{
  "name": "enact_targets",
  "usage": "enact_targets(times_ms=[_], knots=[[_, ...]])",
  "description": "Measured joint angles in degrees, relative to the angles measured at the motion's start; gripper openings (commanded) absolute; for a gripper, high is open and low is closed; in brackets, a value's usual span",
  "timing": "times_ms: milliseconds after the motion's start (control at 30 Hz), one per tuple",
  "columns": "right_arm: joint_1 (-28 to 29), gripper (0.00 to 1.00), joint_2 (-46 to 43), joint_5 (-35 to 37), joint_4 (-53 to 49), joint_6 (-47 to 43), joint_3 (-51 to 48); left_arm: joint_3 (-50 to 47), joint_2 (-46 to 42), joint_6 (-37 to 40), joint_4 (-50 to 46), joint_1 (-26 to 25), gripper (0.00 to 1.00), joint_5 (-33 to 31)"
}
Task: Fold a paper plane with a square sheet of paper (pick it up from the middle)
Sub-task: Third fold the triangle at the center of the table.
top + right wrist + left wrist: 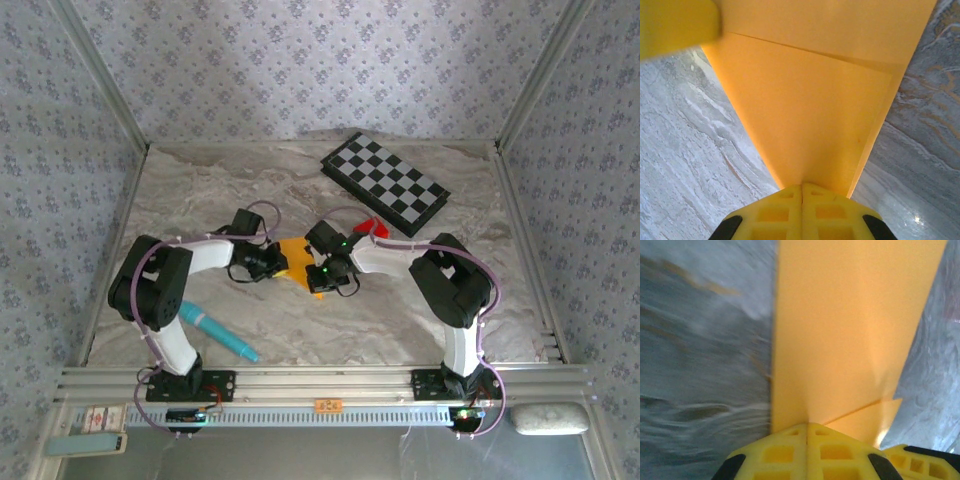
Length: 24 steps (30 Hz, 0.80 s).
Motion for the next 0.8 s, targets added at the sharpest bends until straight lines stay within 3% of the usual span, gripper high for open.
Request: enact_targets(times_ms=[300,500,800], knots=[[0.0,0.0,0.0,0.0,0.1,0.0,0.0,0.7,-5.1,0.5,-3.6,3.6,0.04,-4.0],[0.0,0.0,0.0,-0.3,0.2,-0.2,0.0,-0.2,-10.0,-2.9,-0.3,-1.0,0.04,-3.1],[-0.4,0.0,-0.1,-1.2,0.4,-1.4,0.0,-0.7,-2.3,-5.2,1.6,-4.1,0.02,-1.8]])
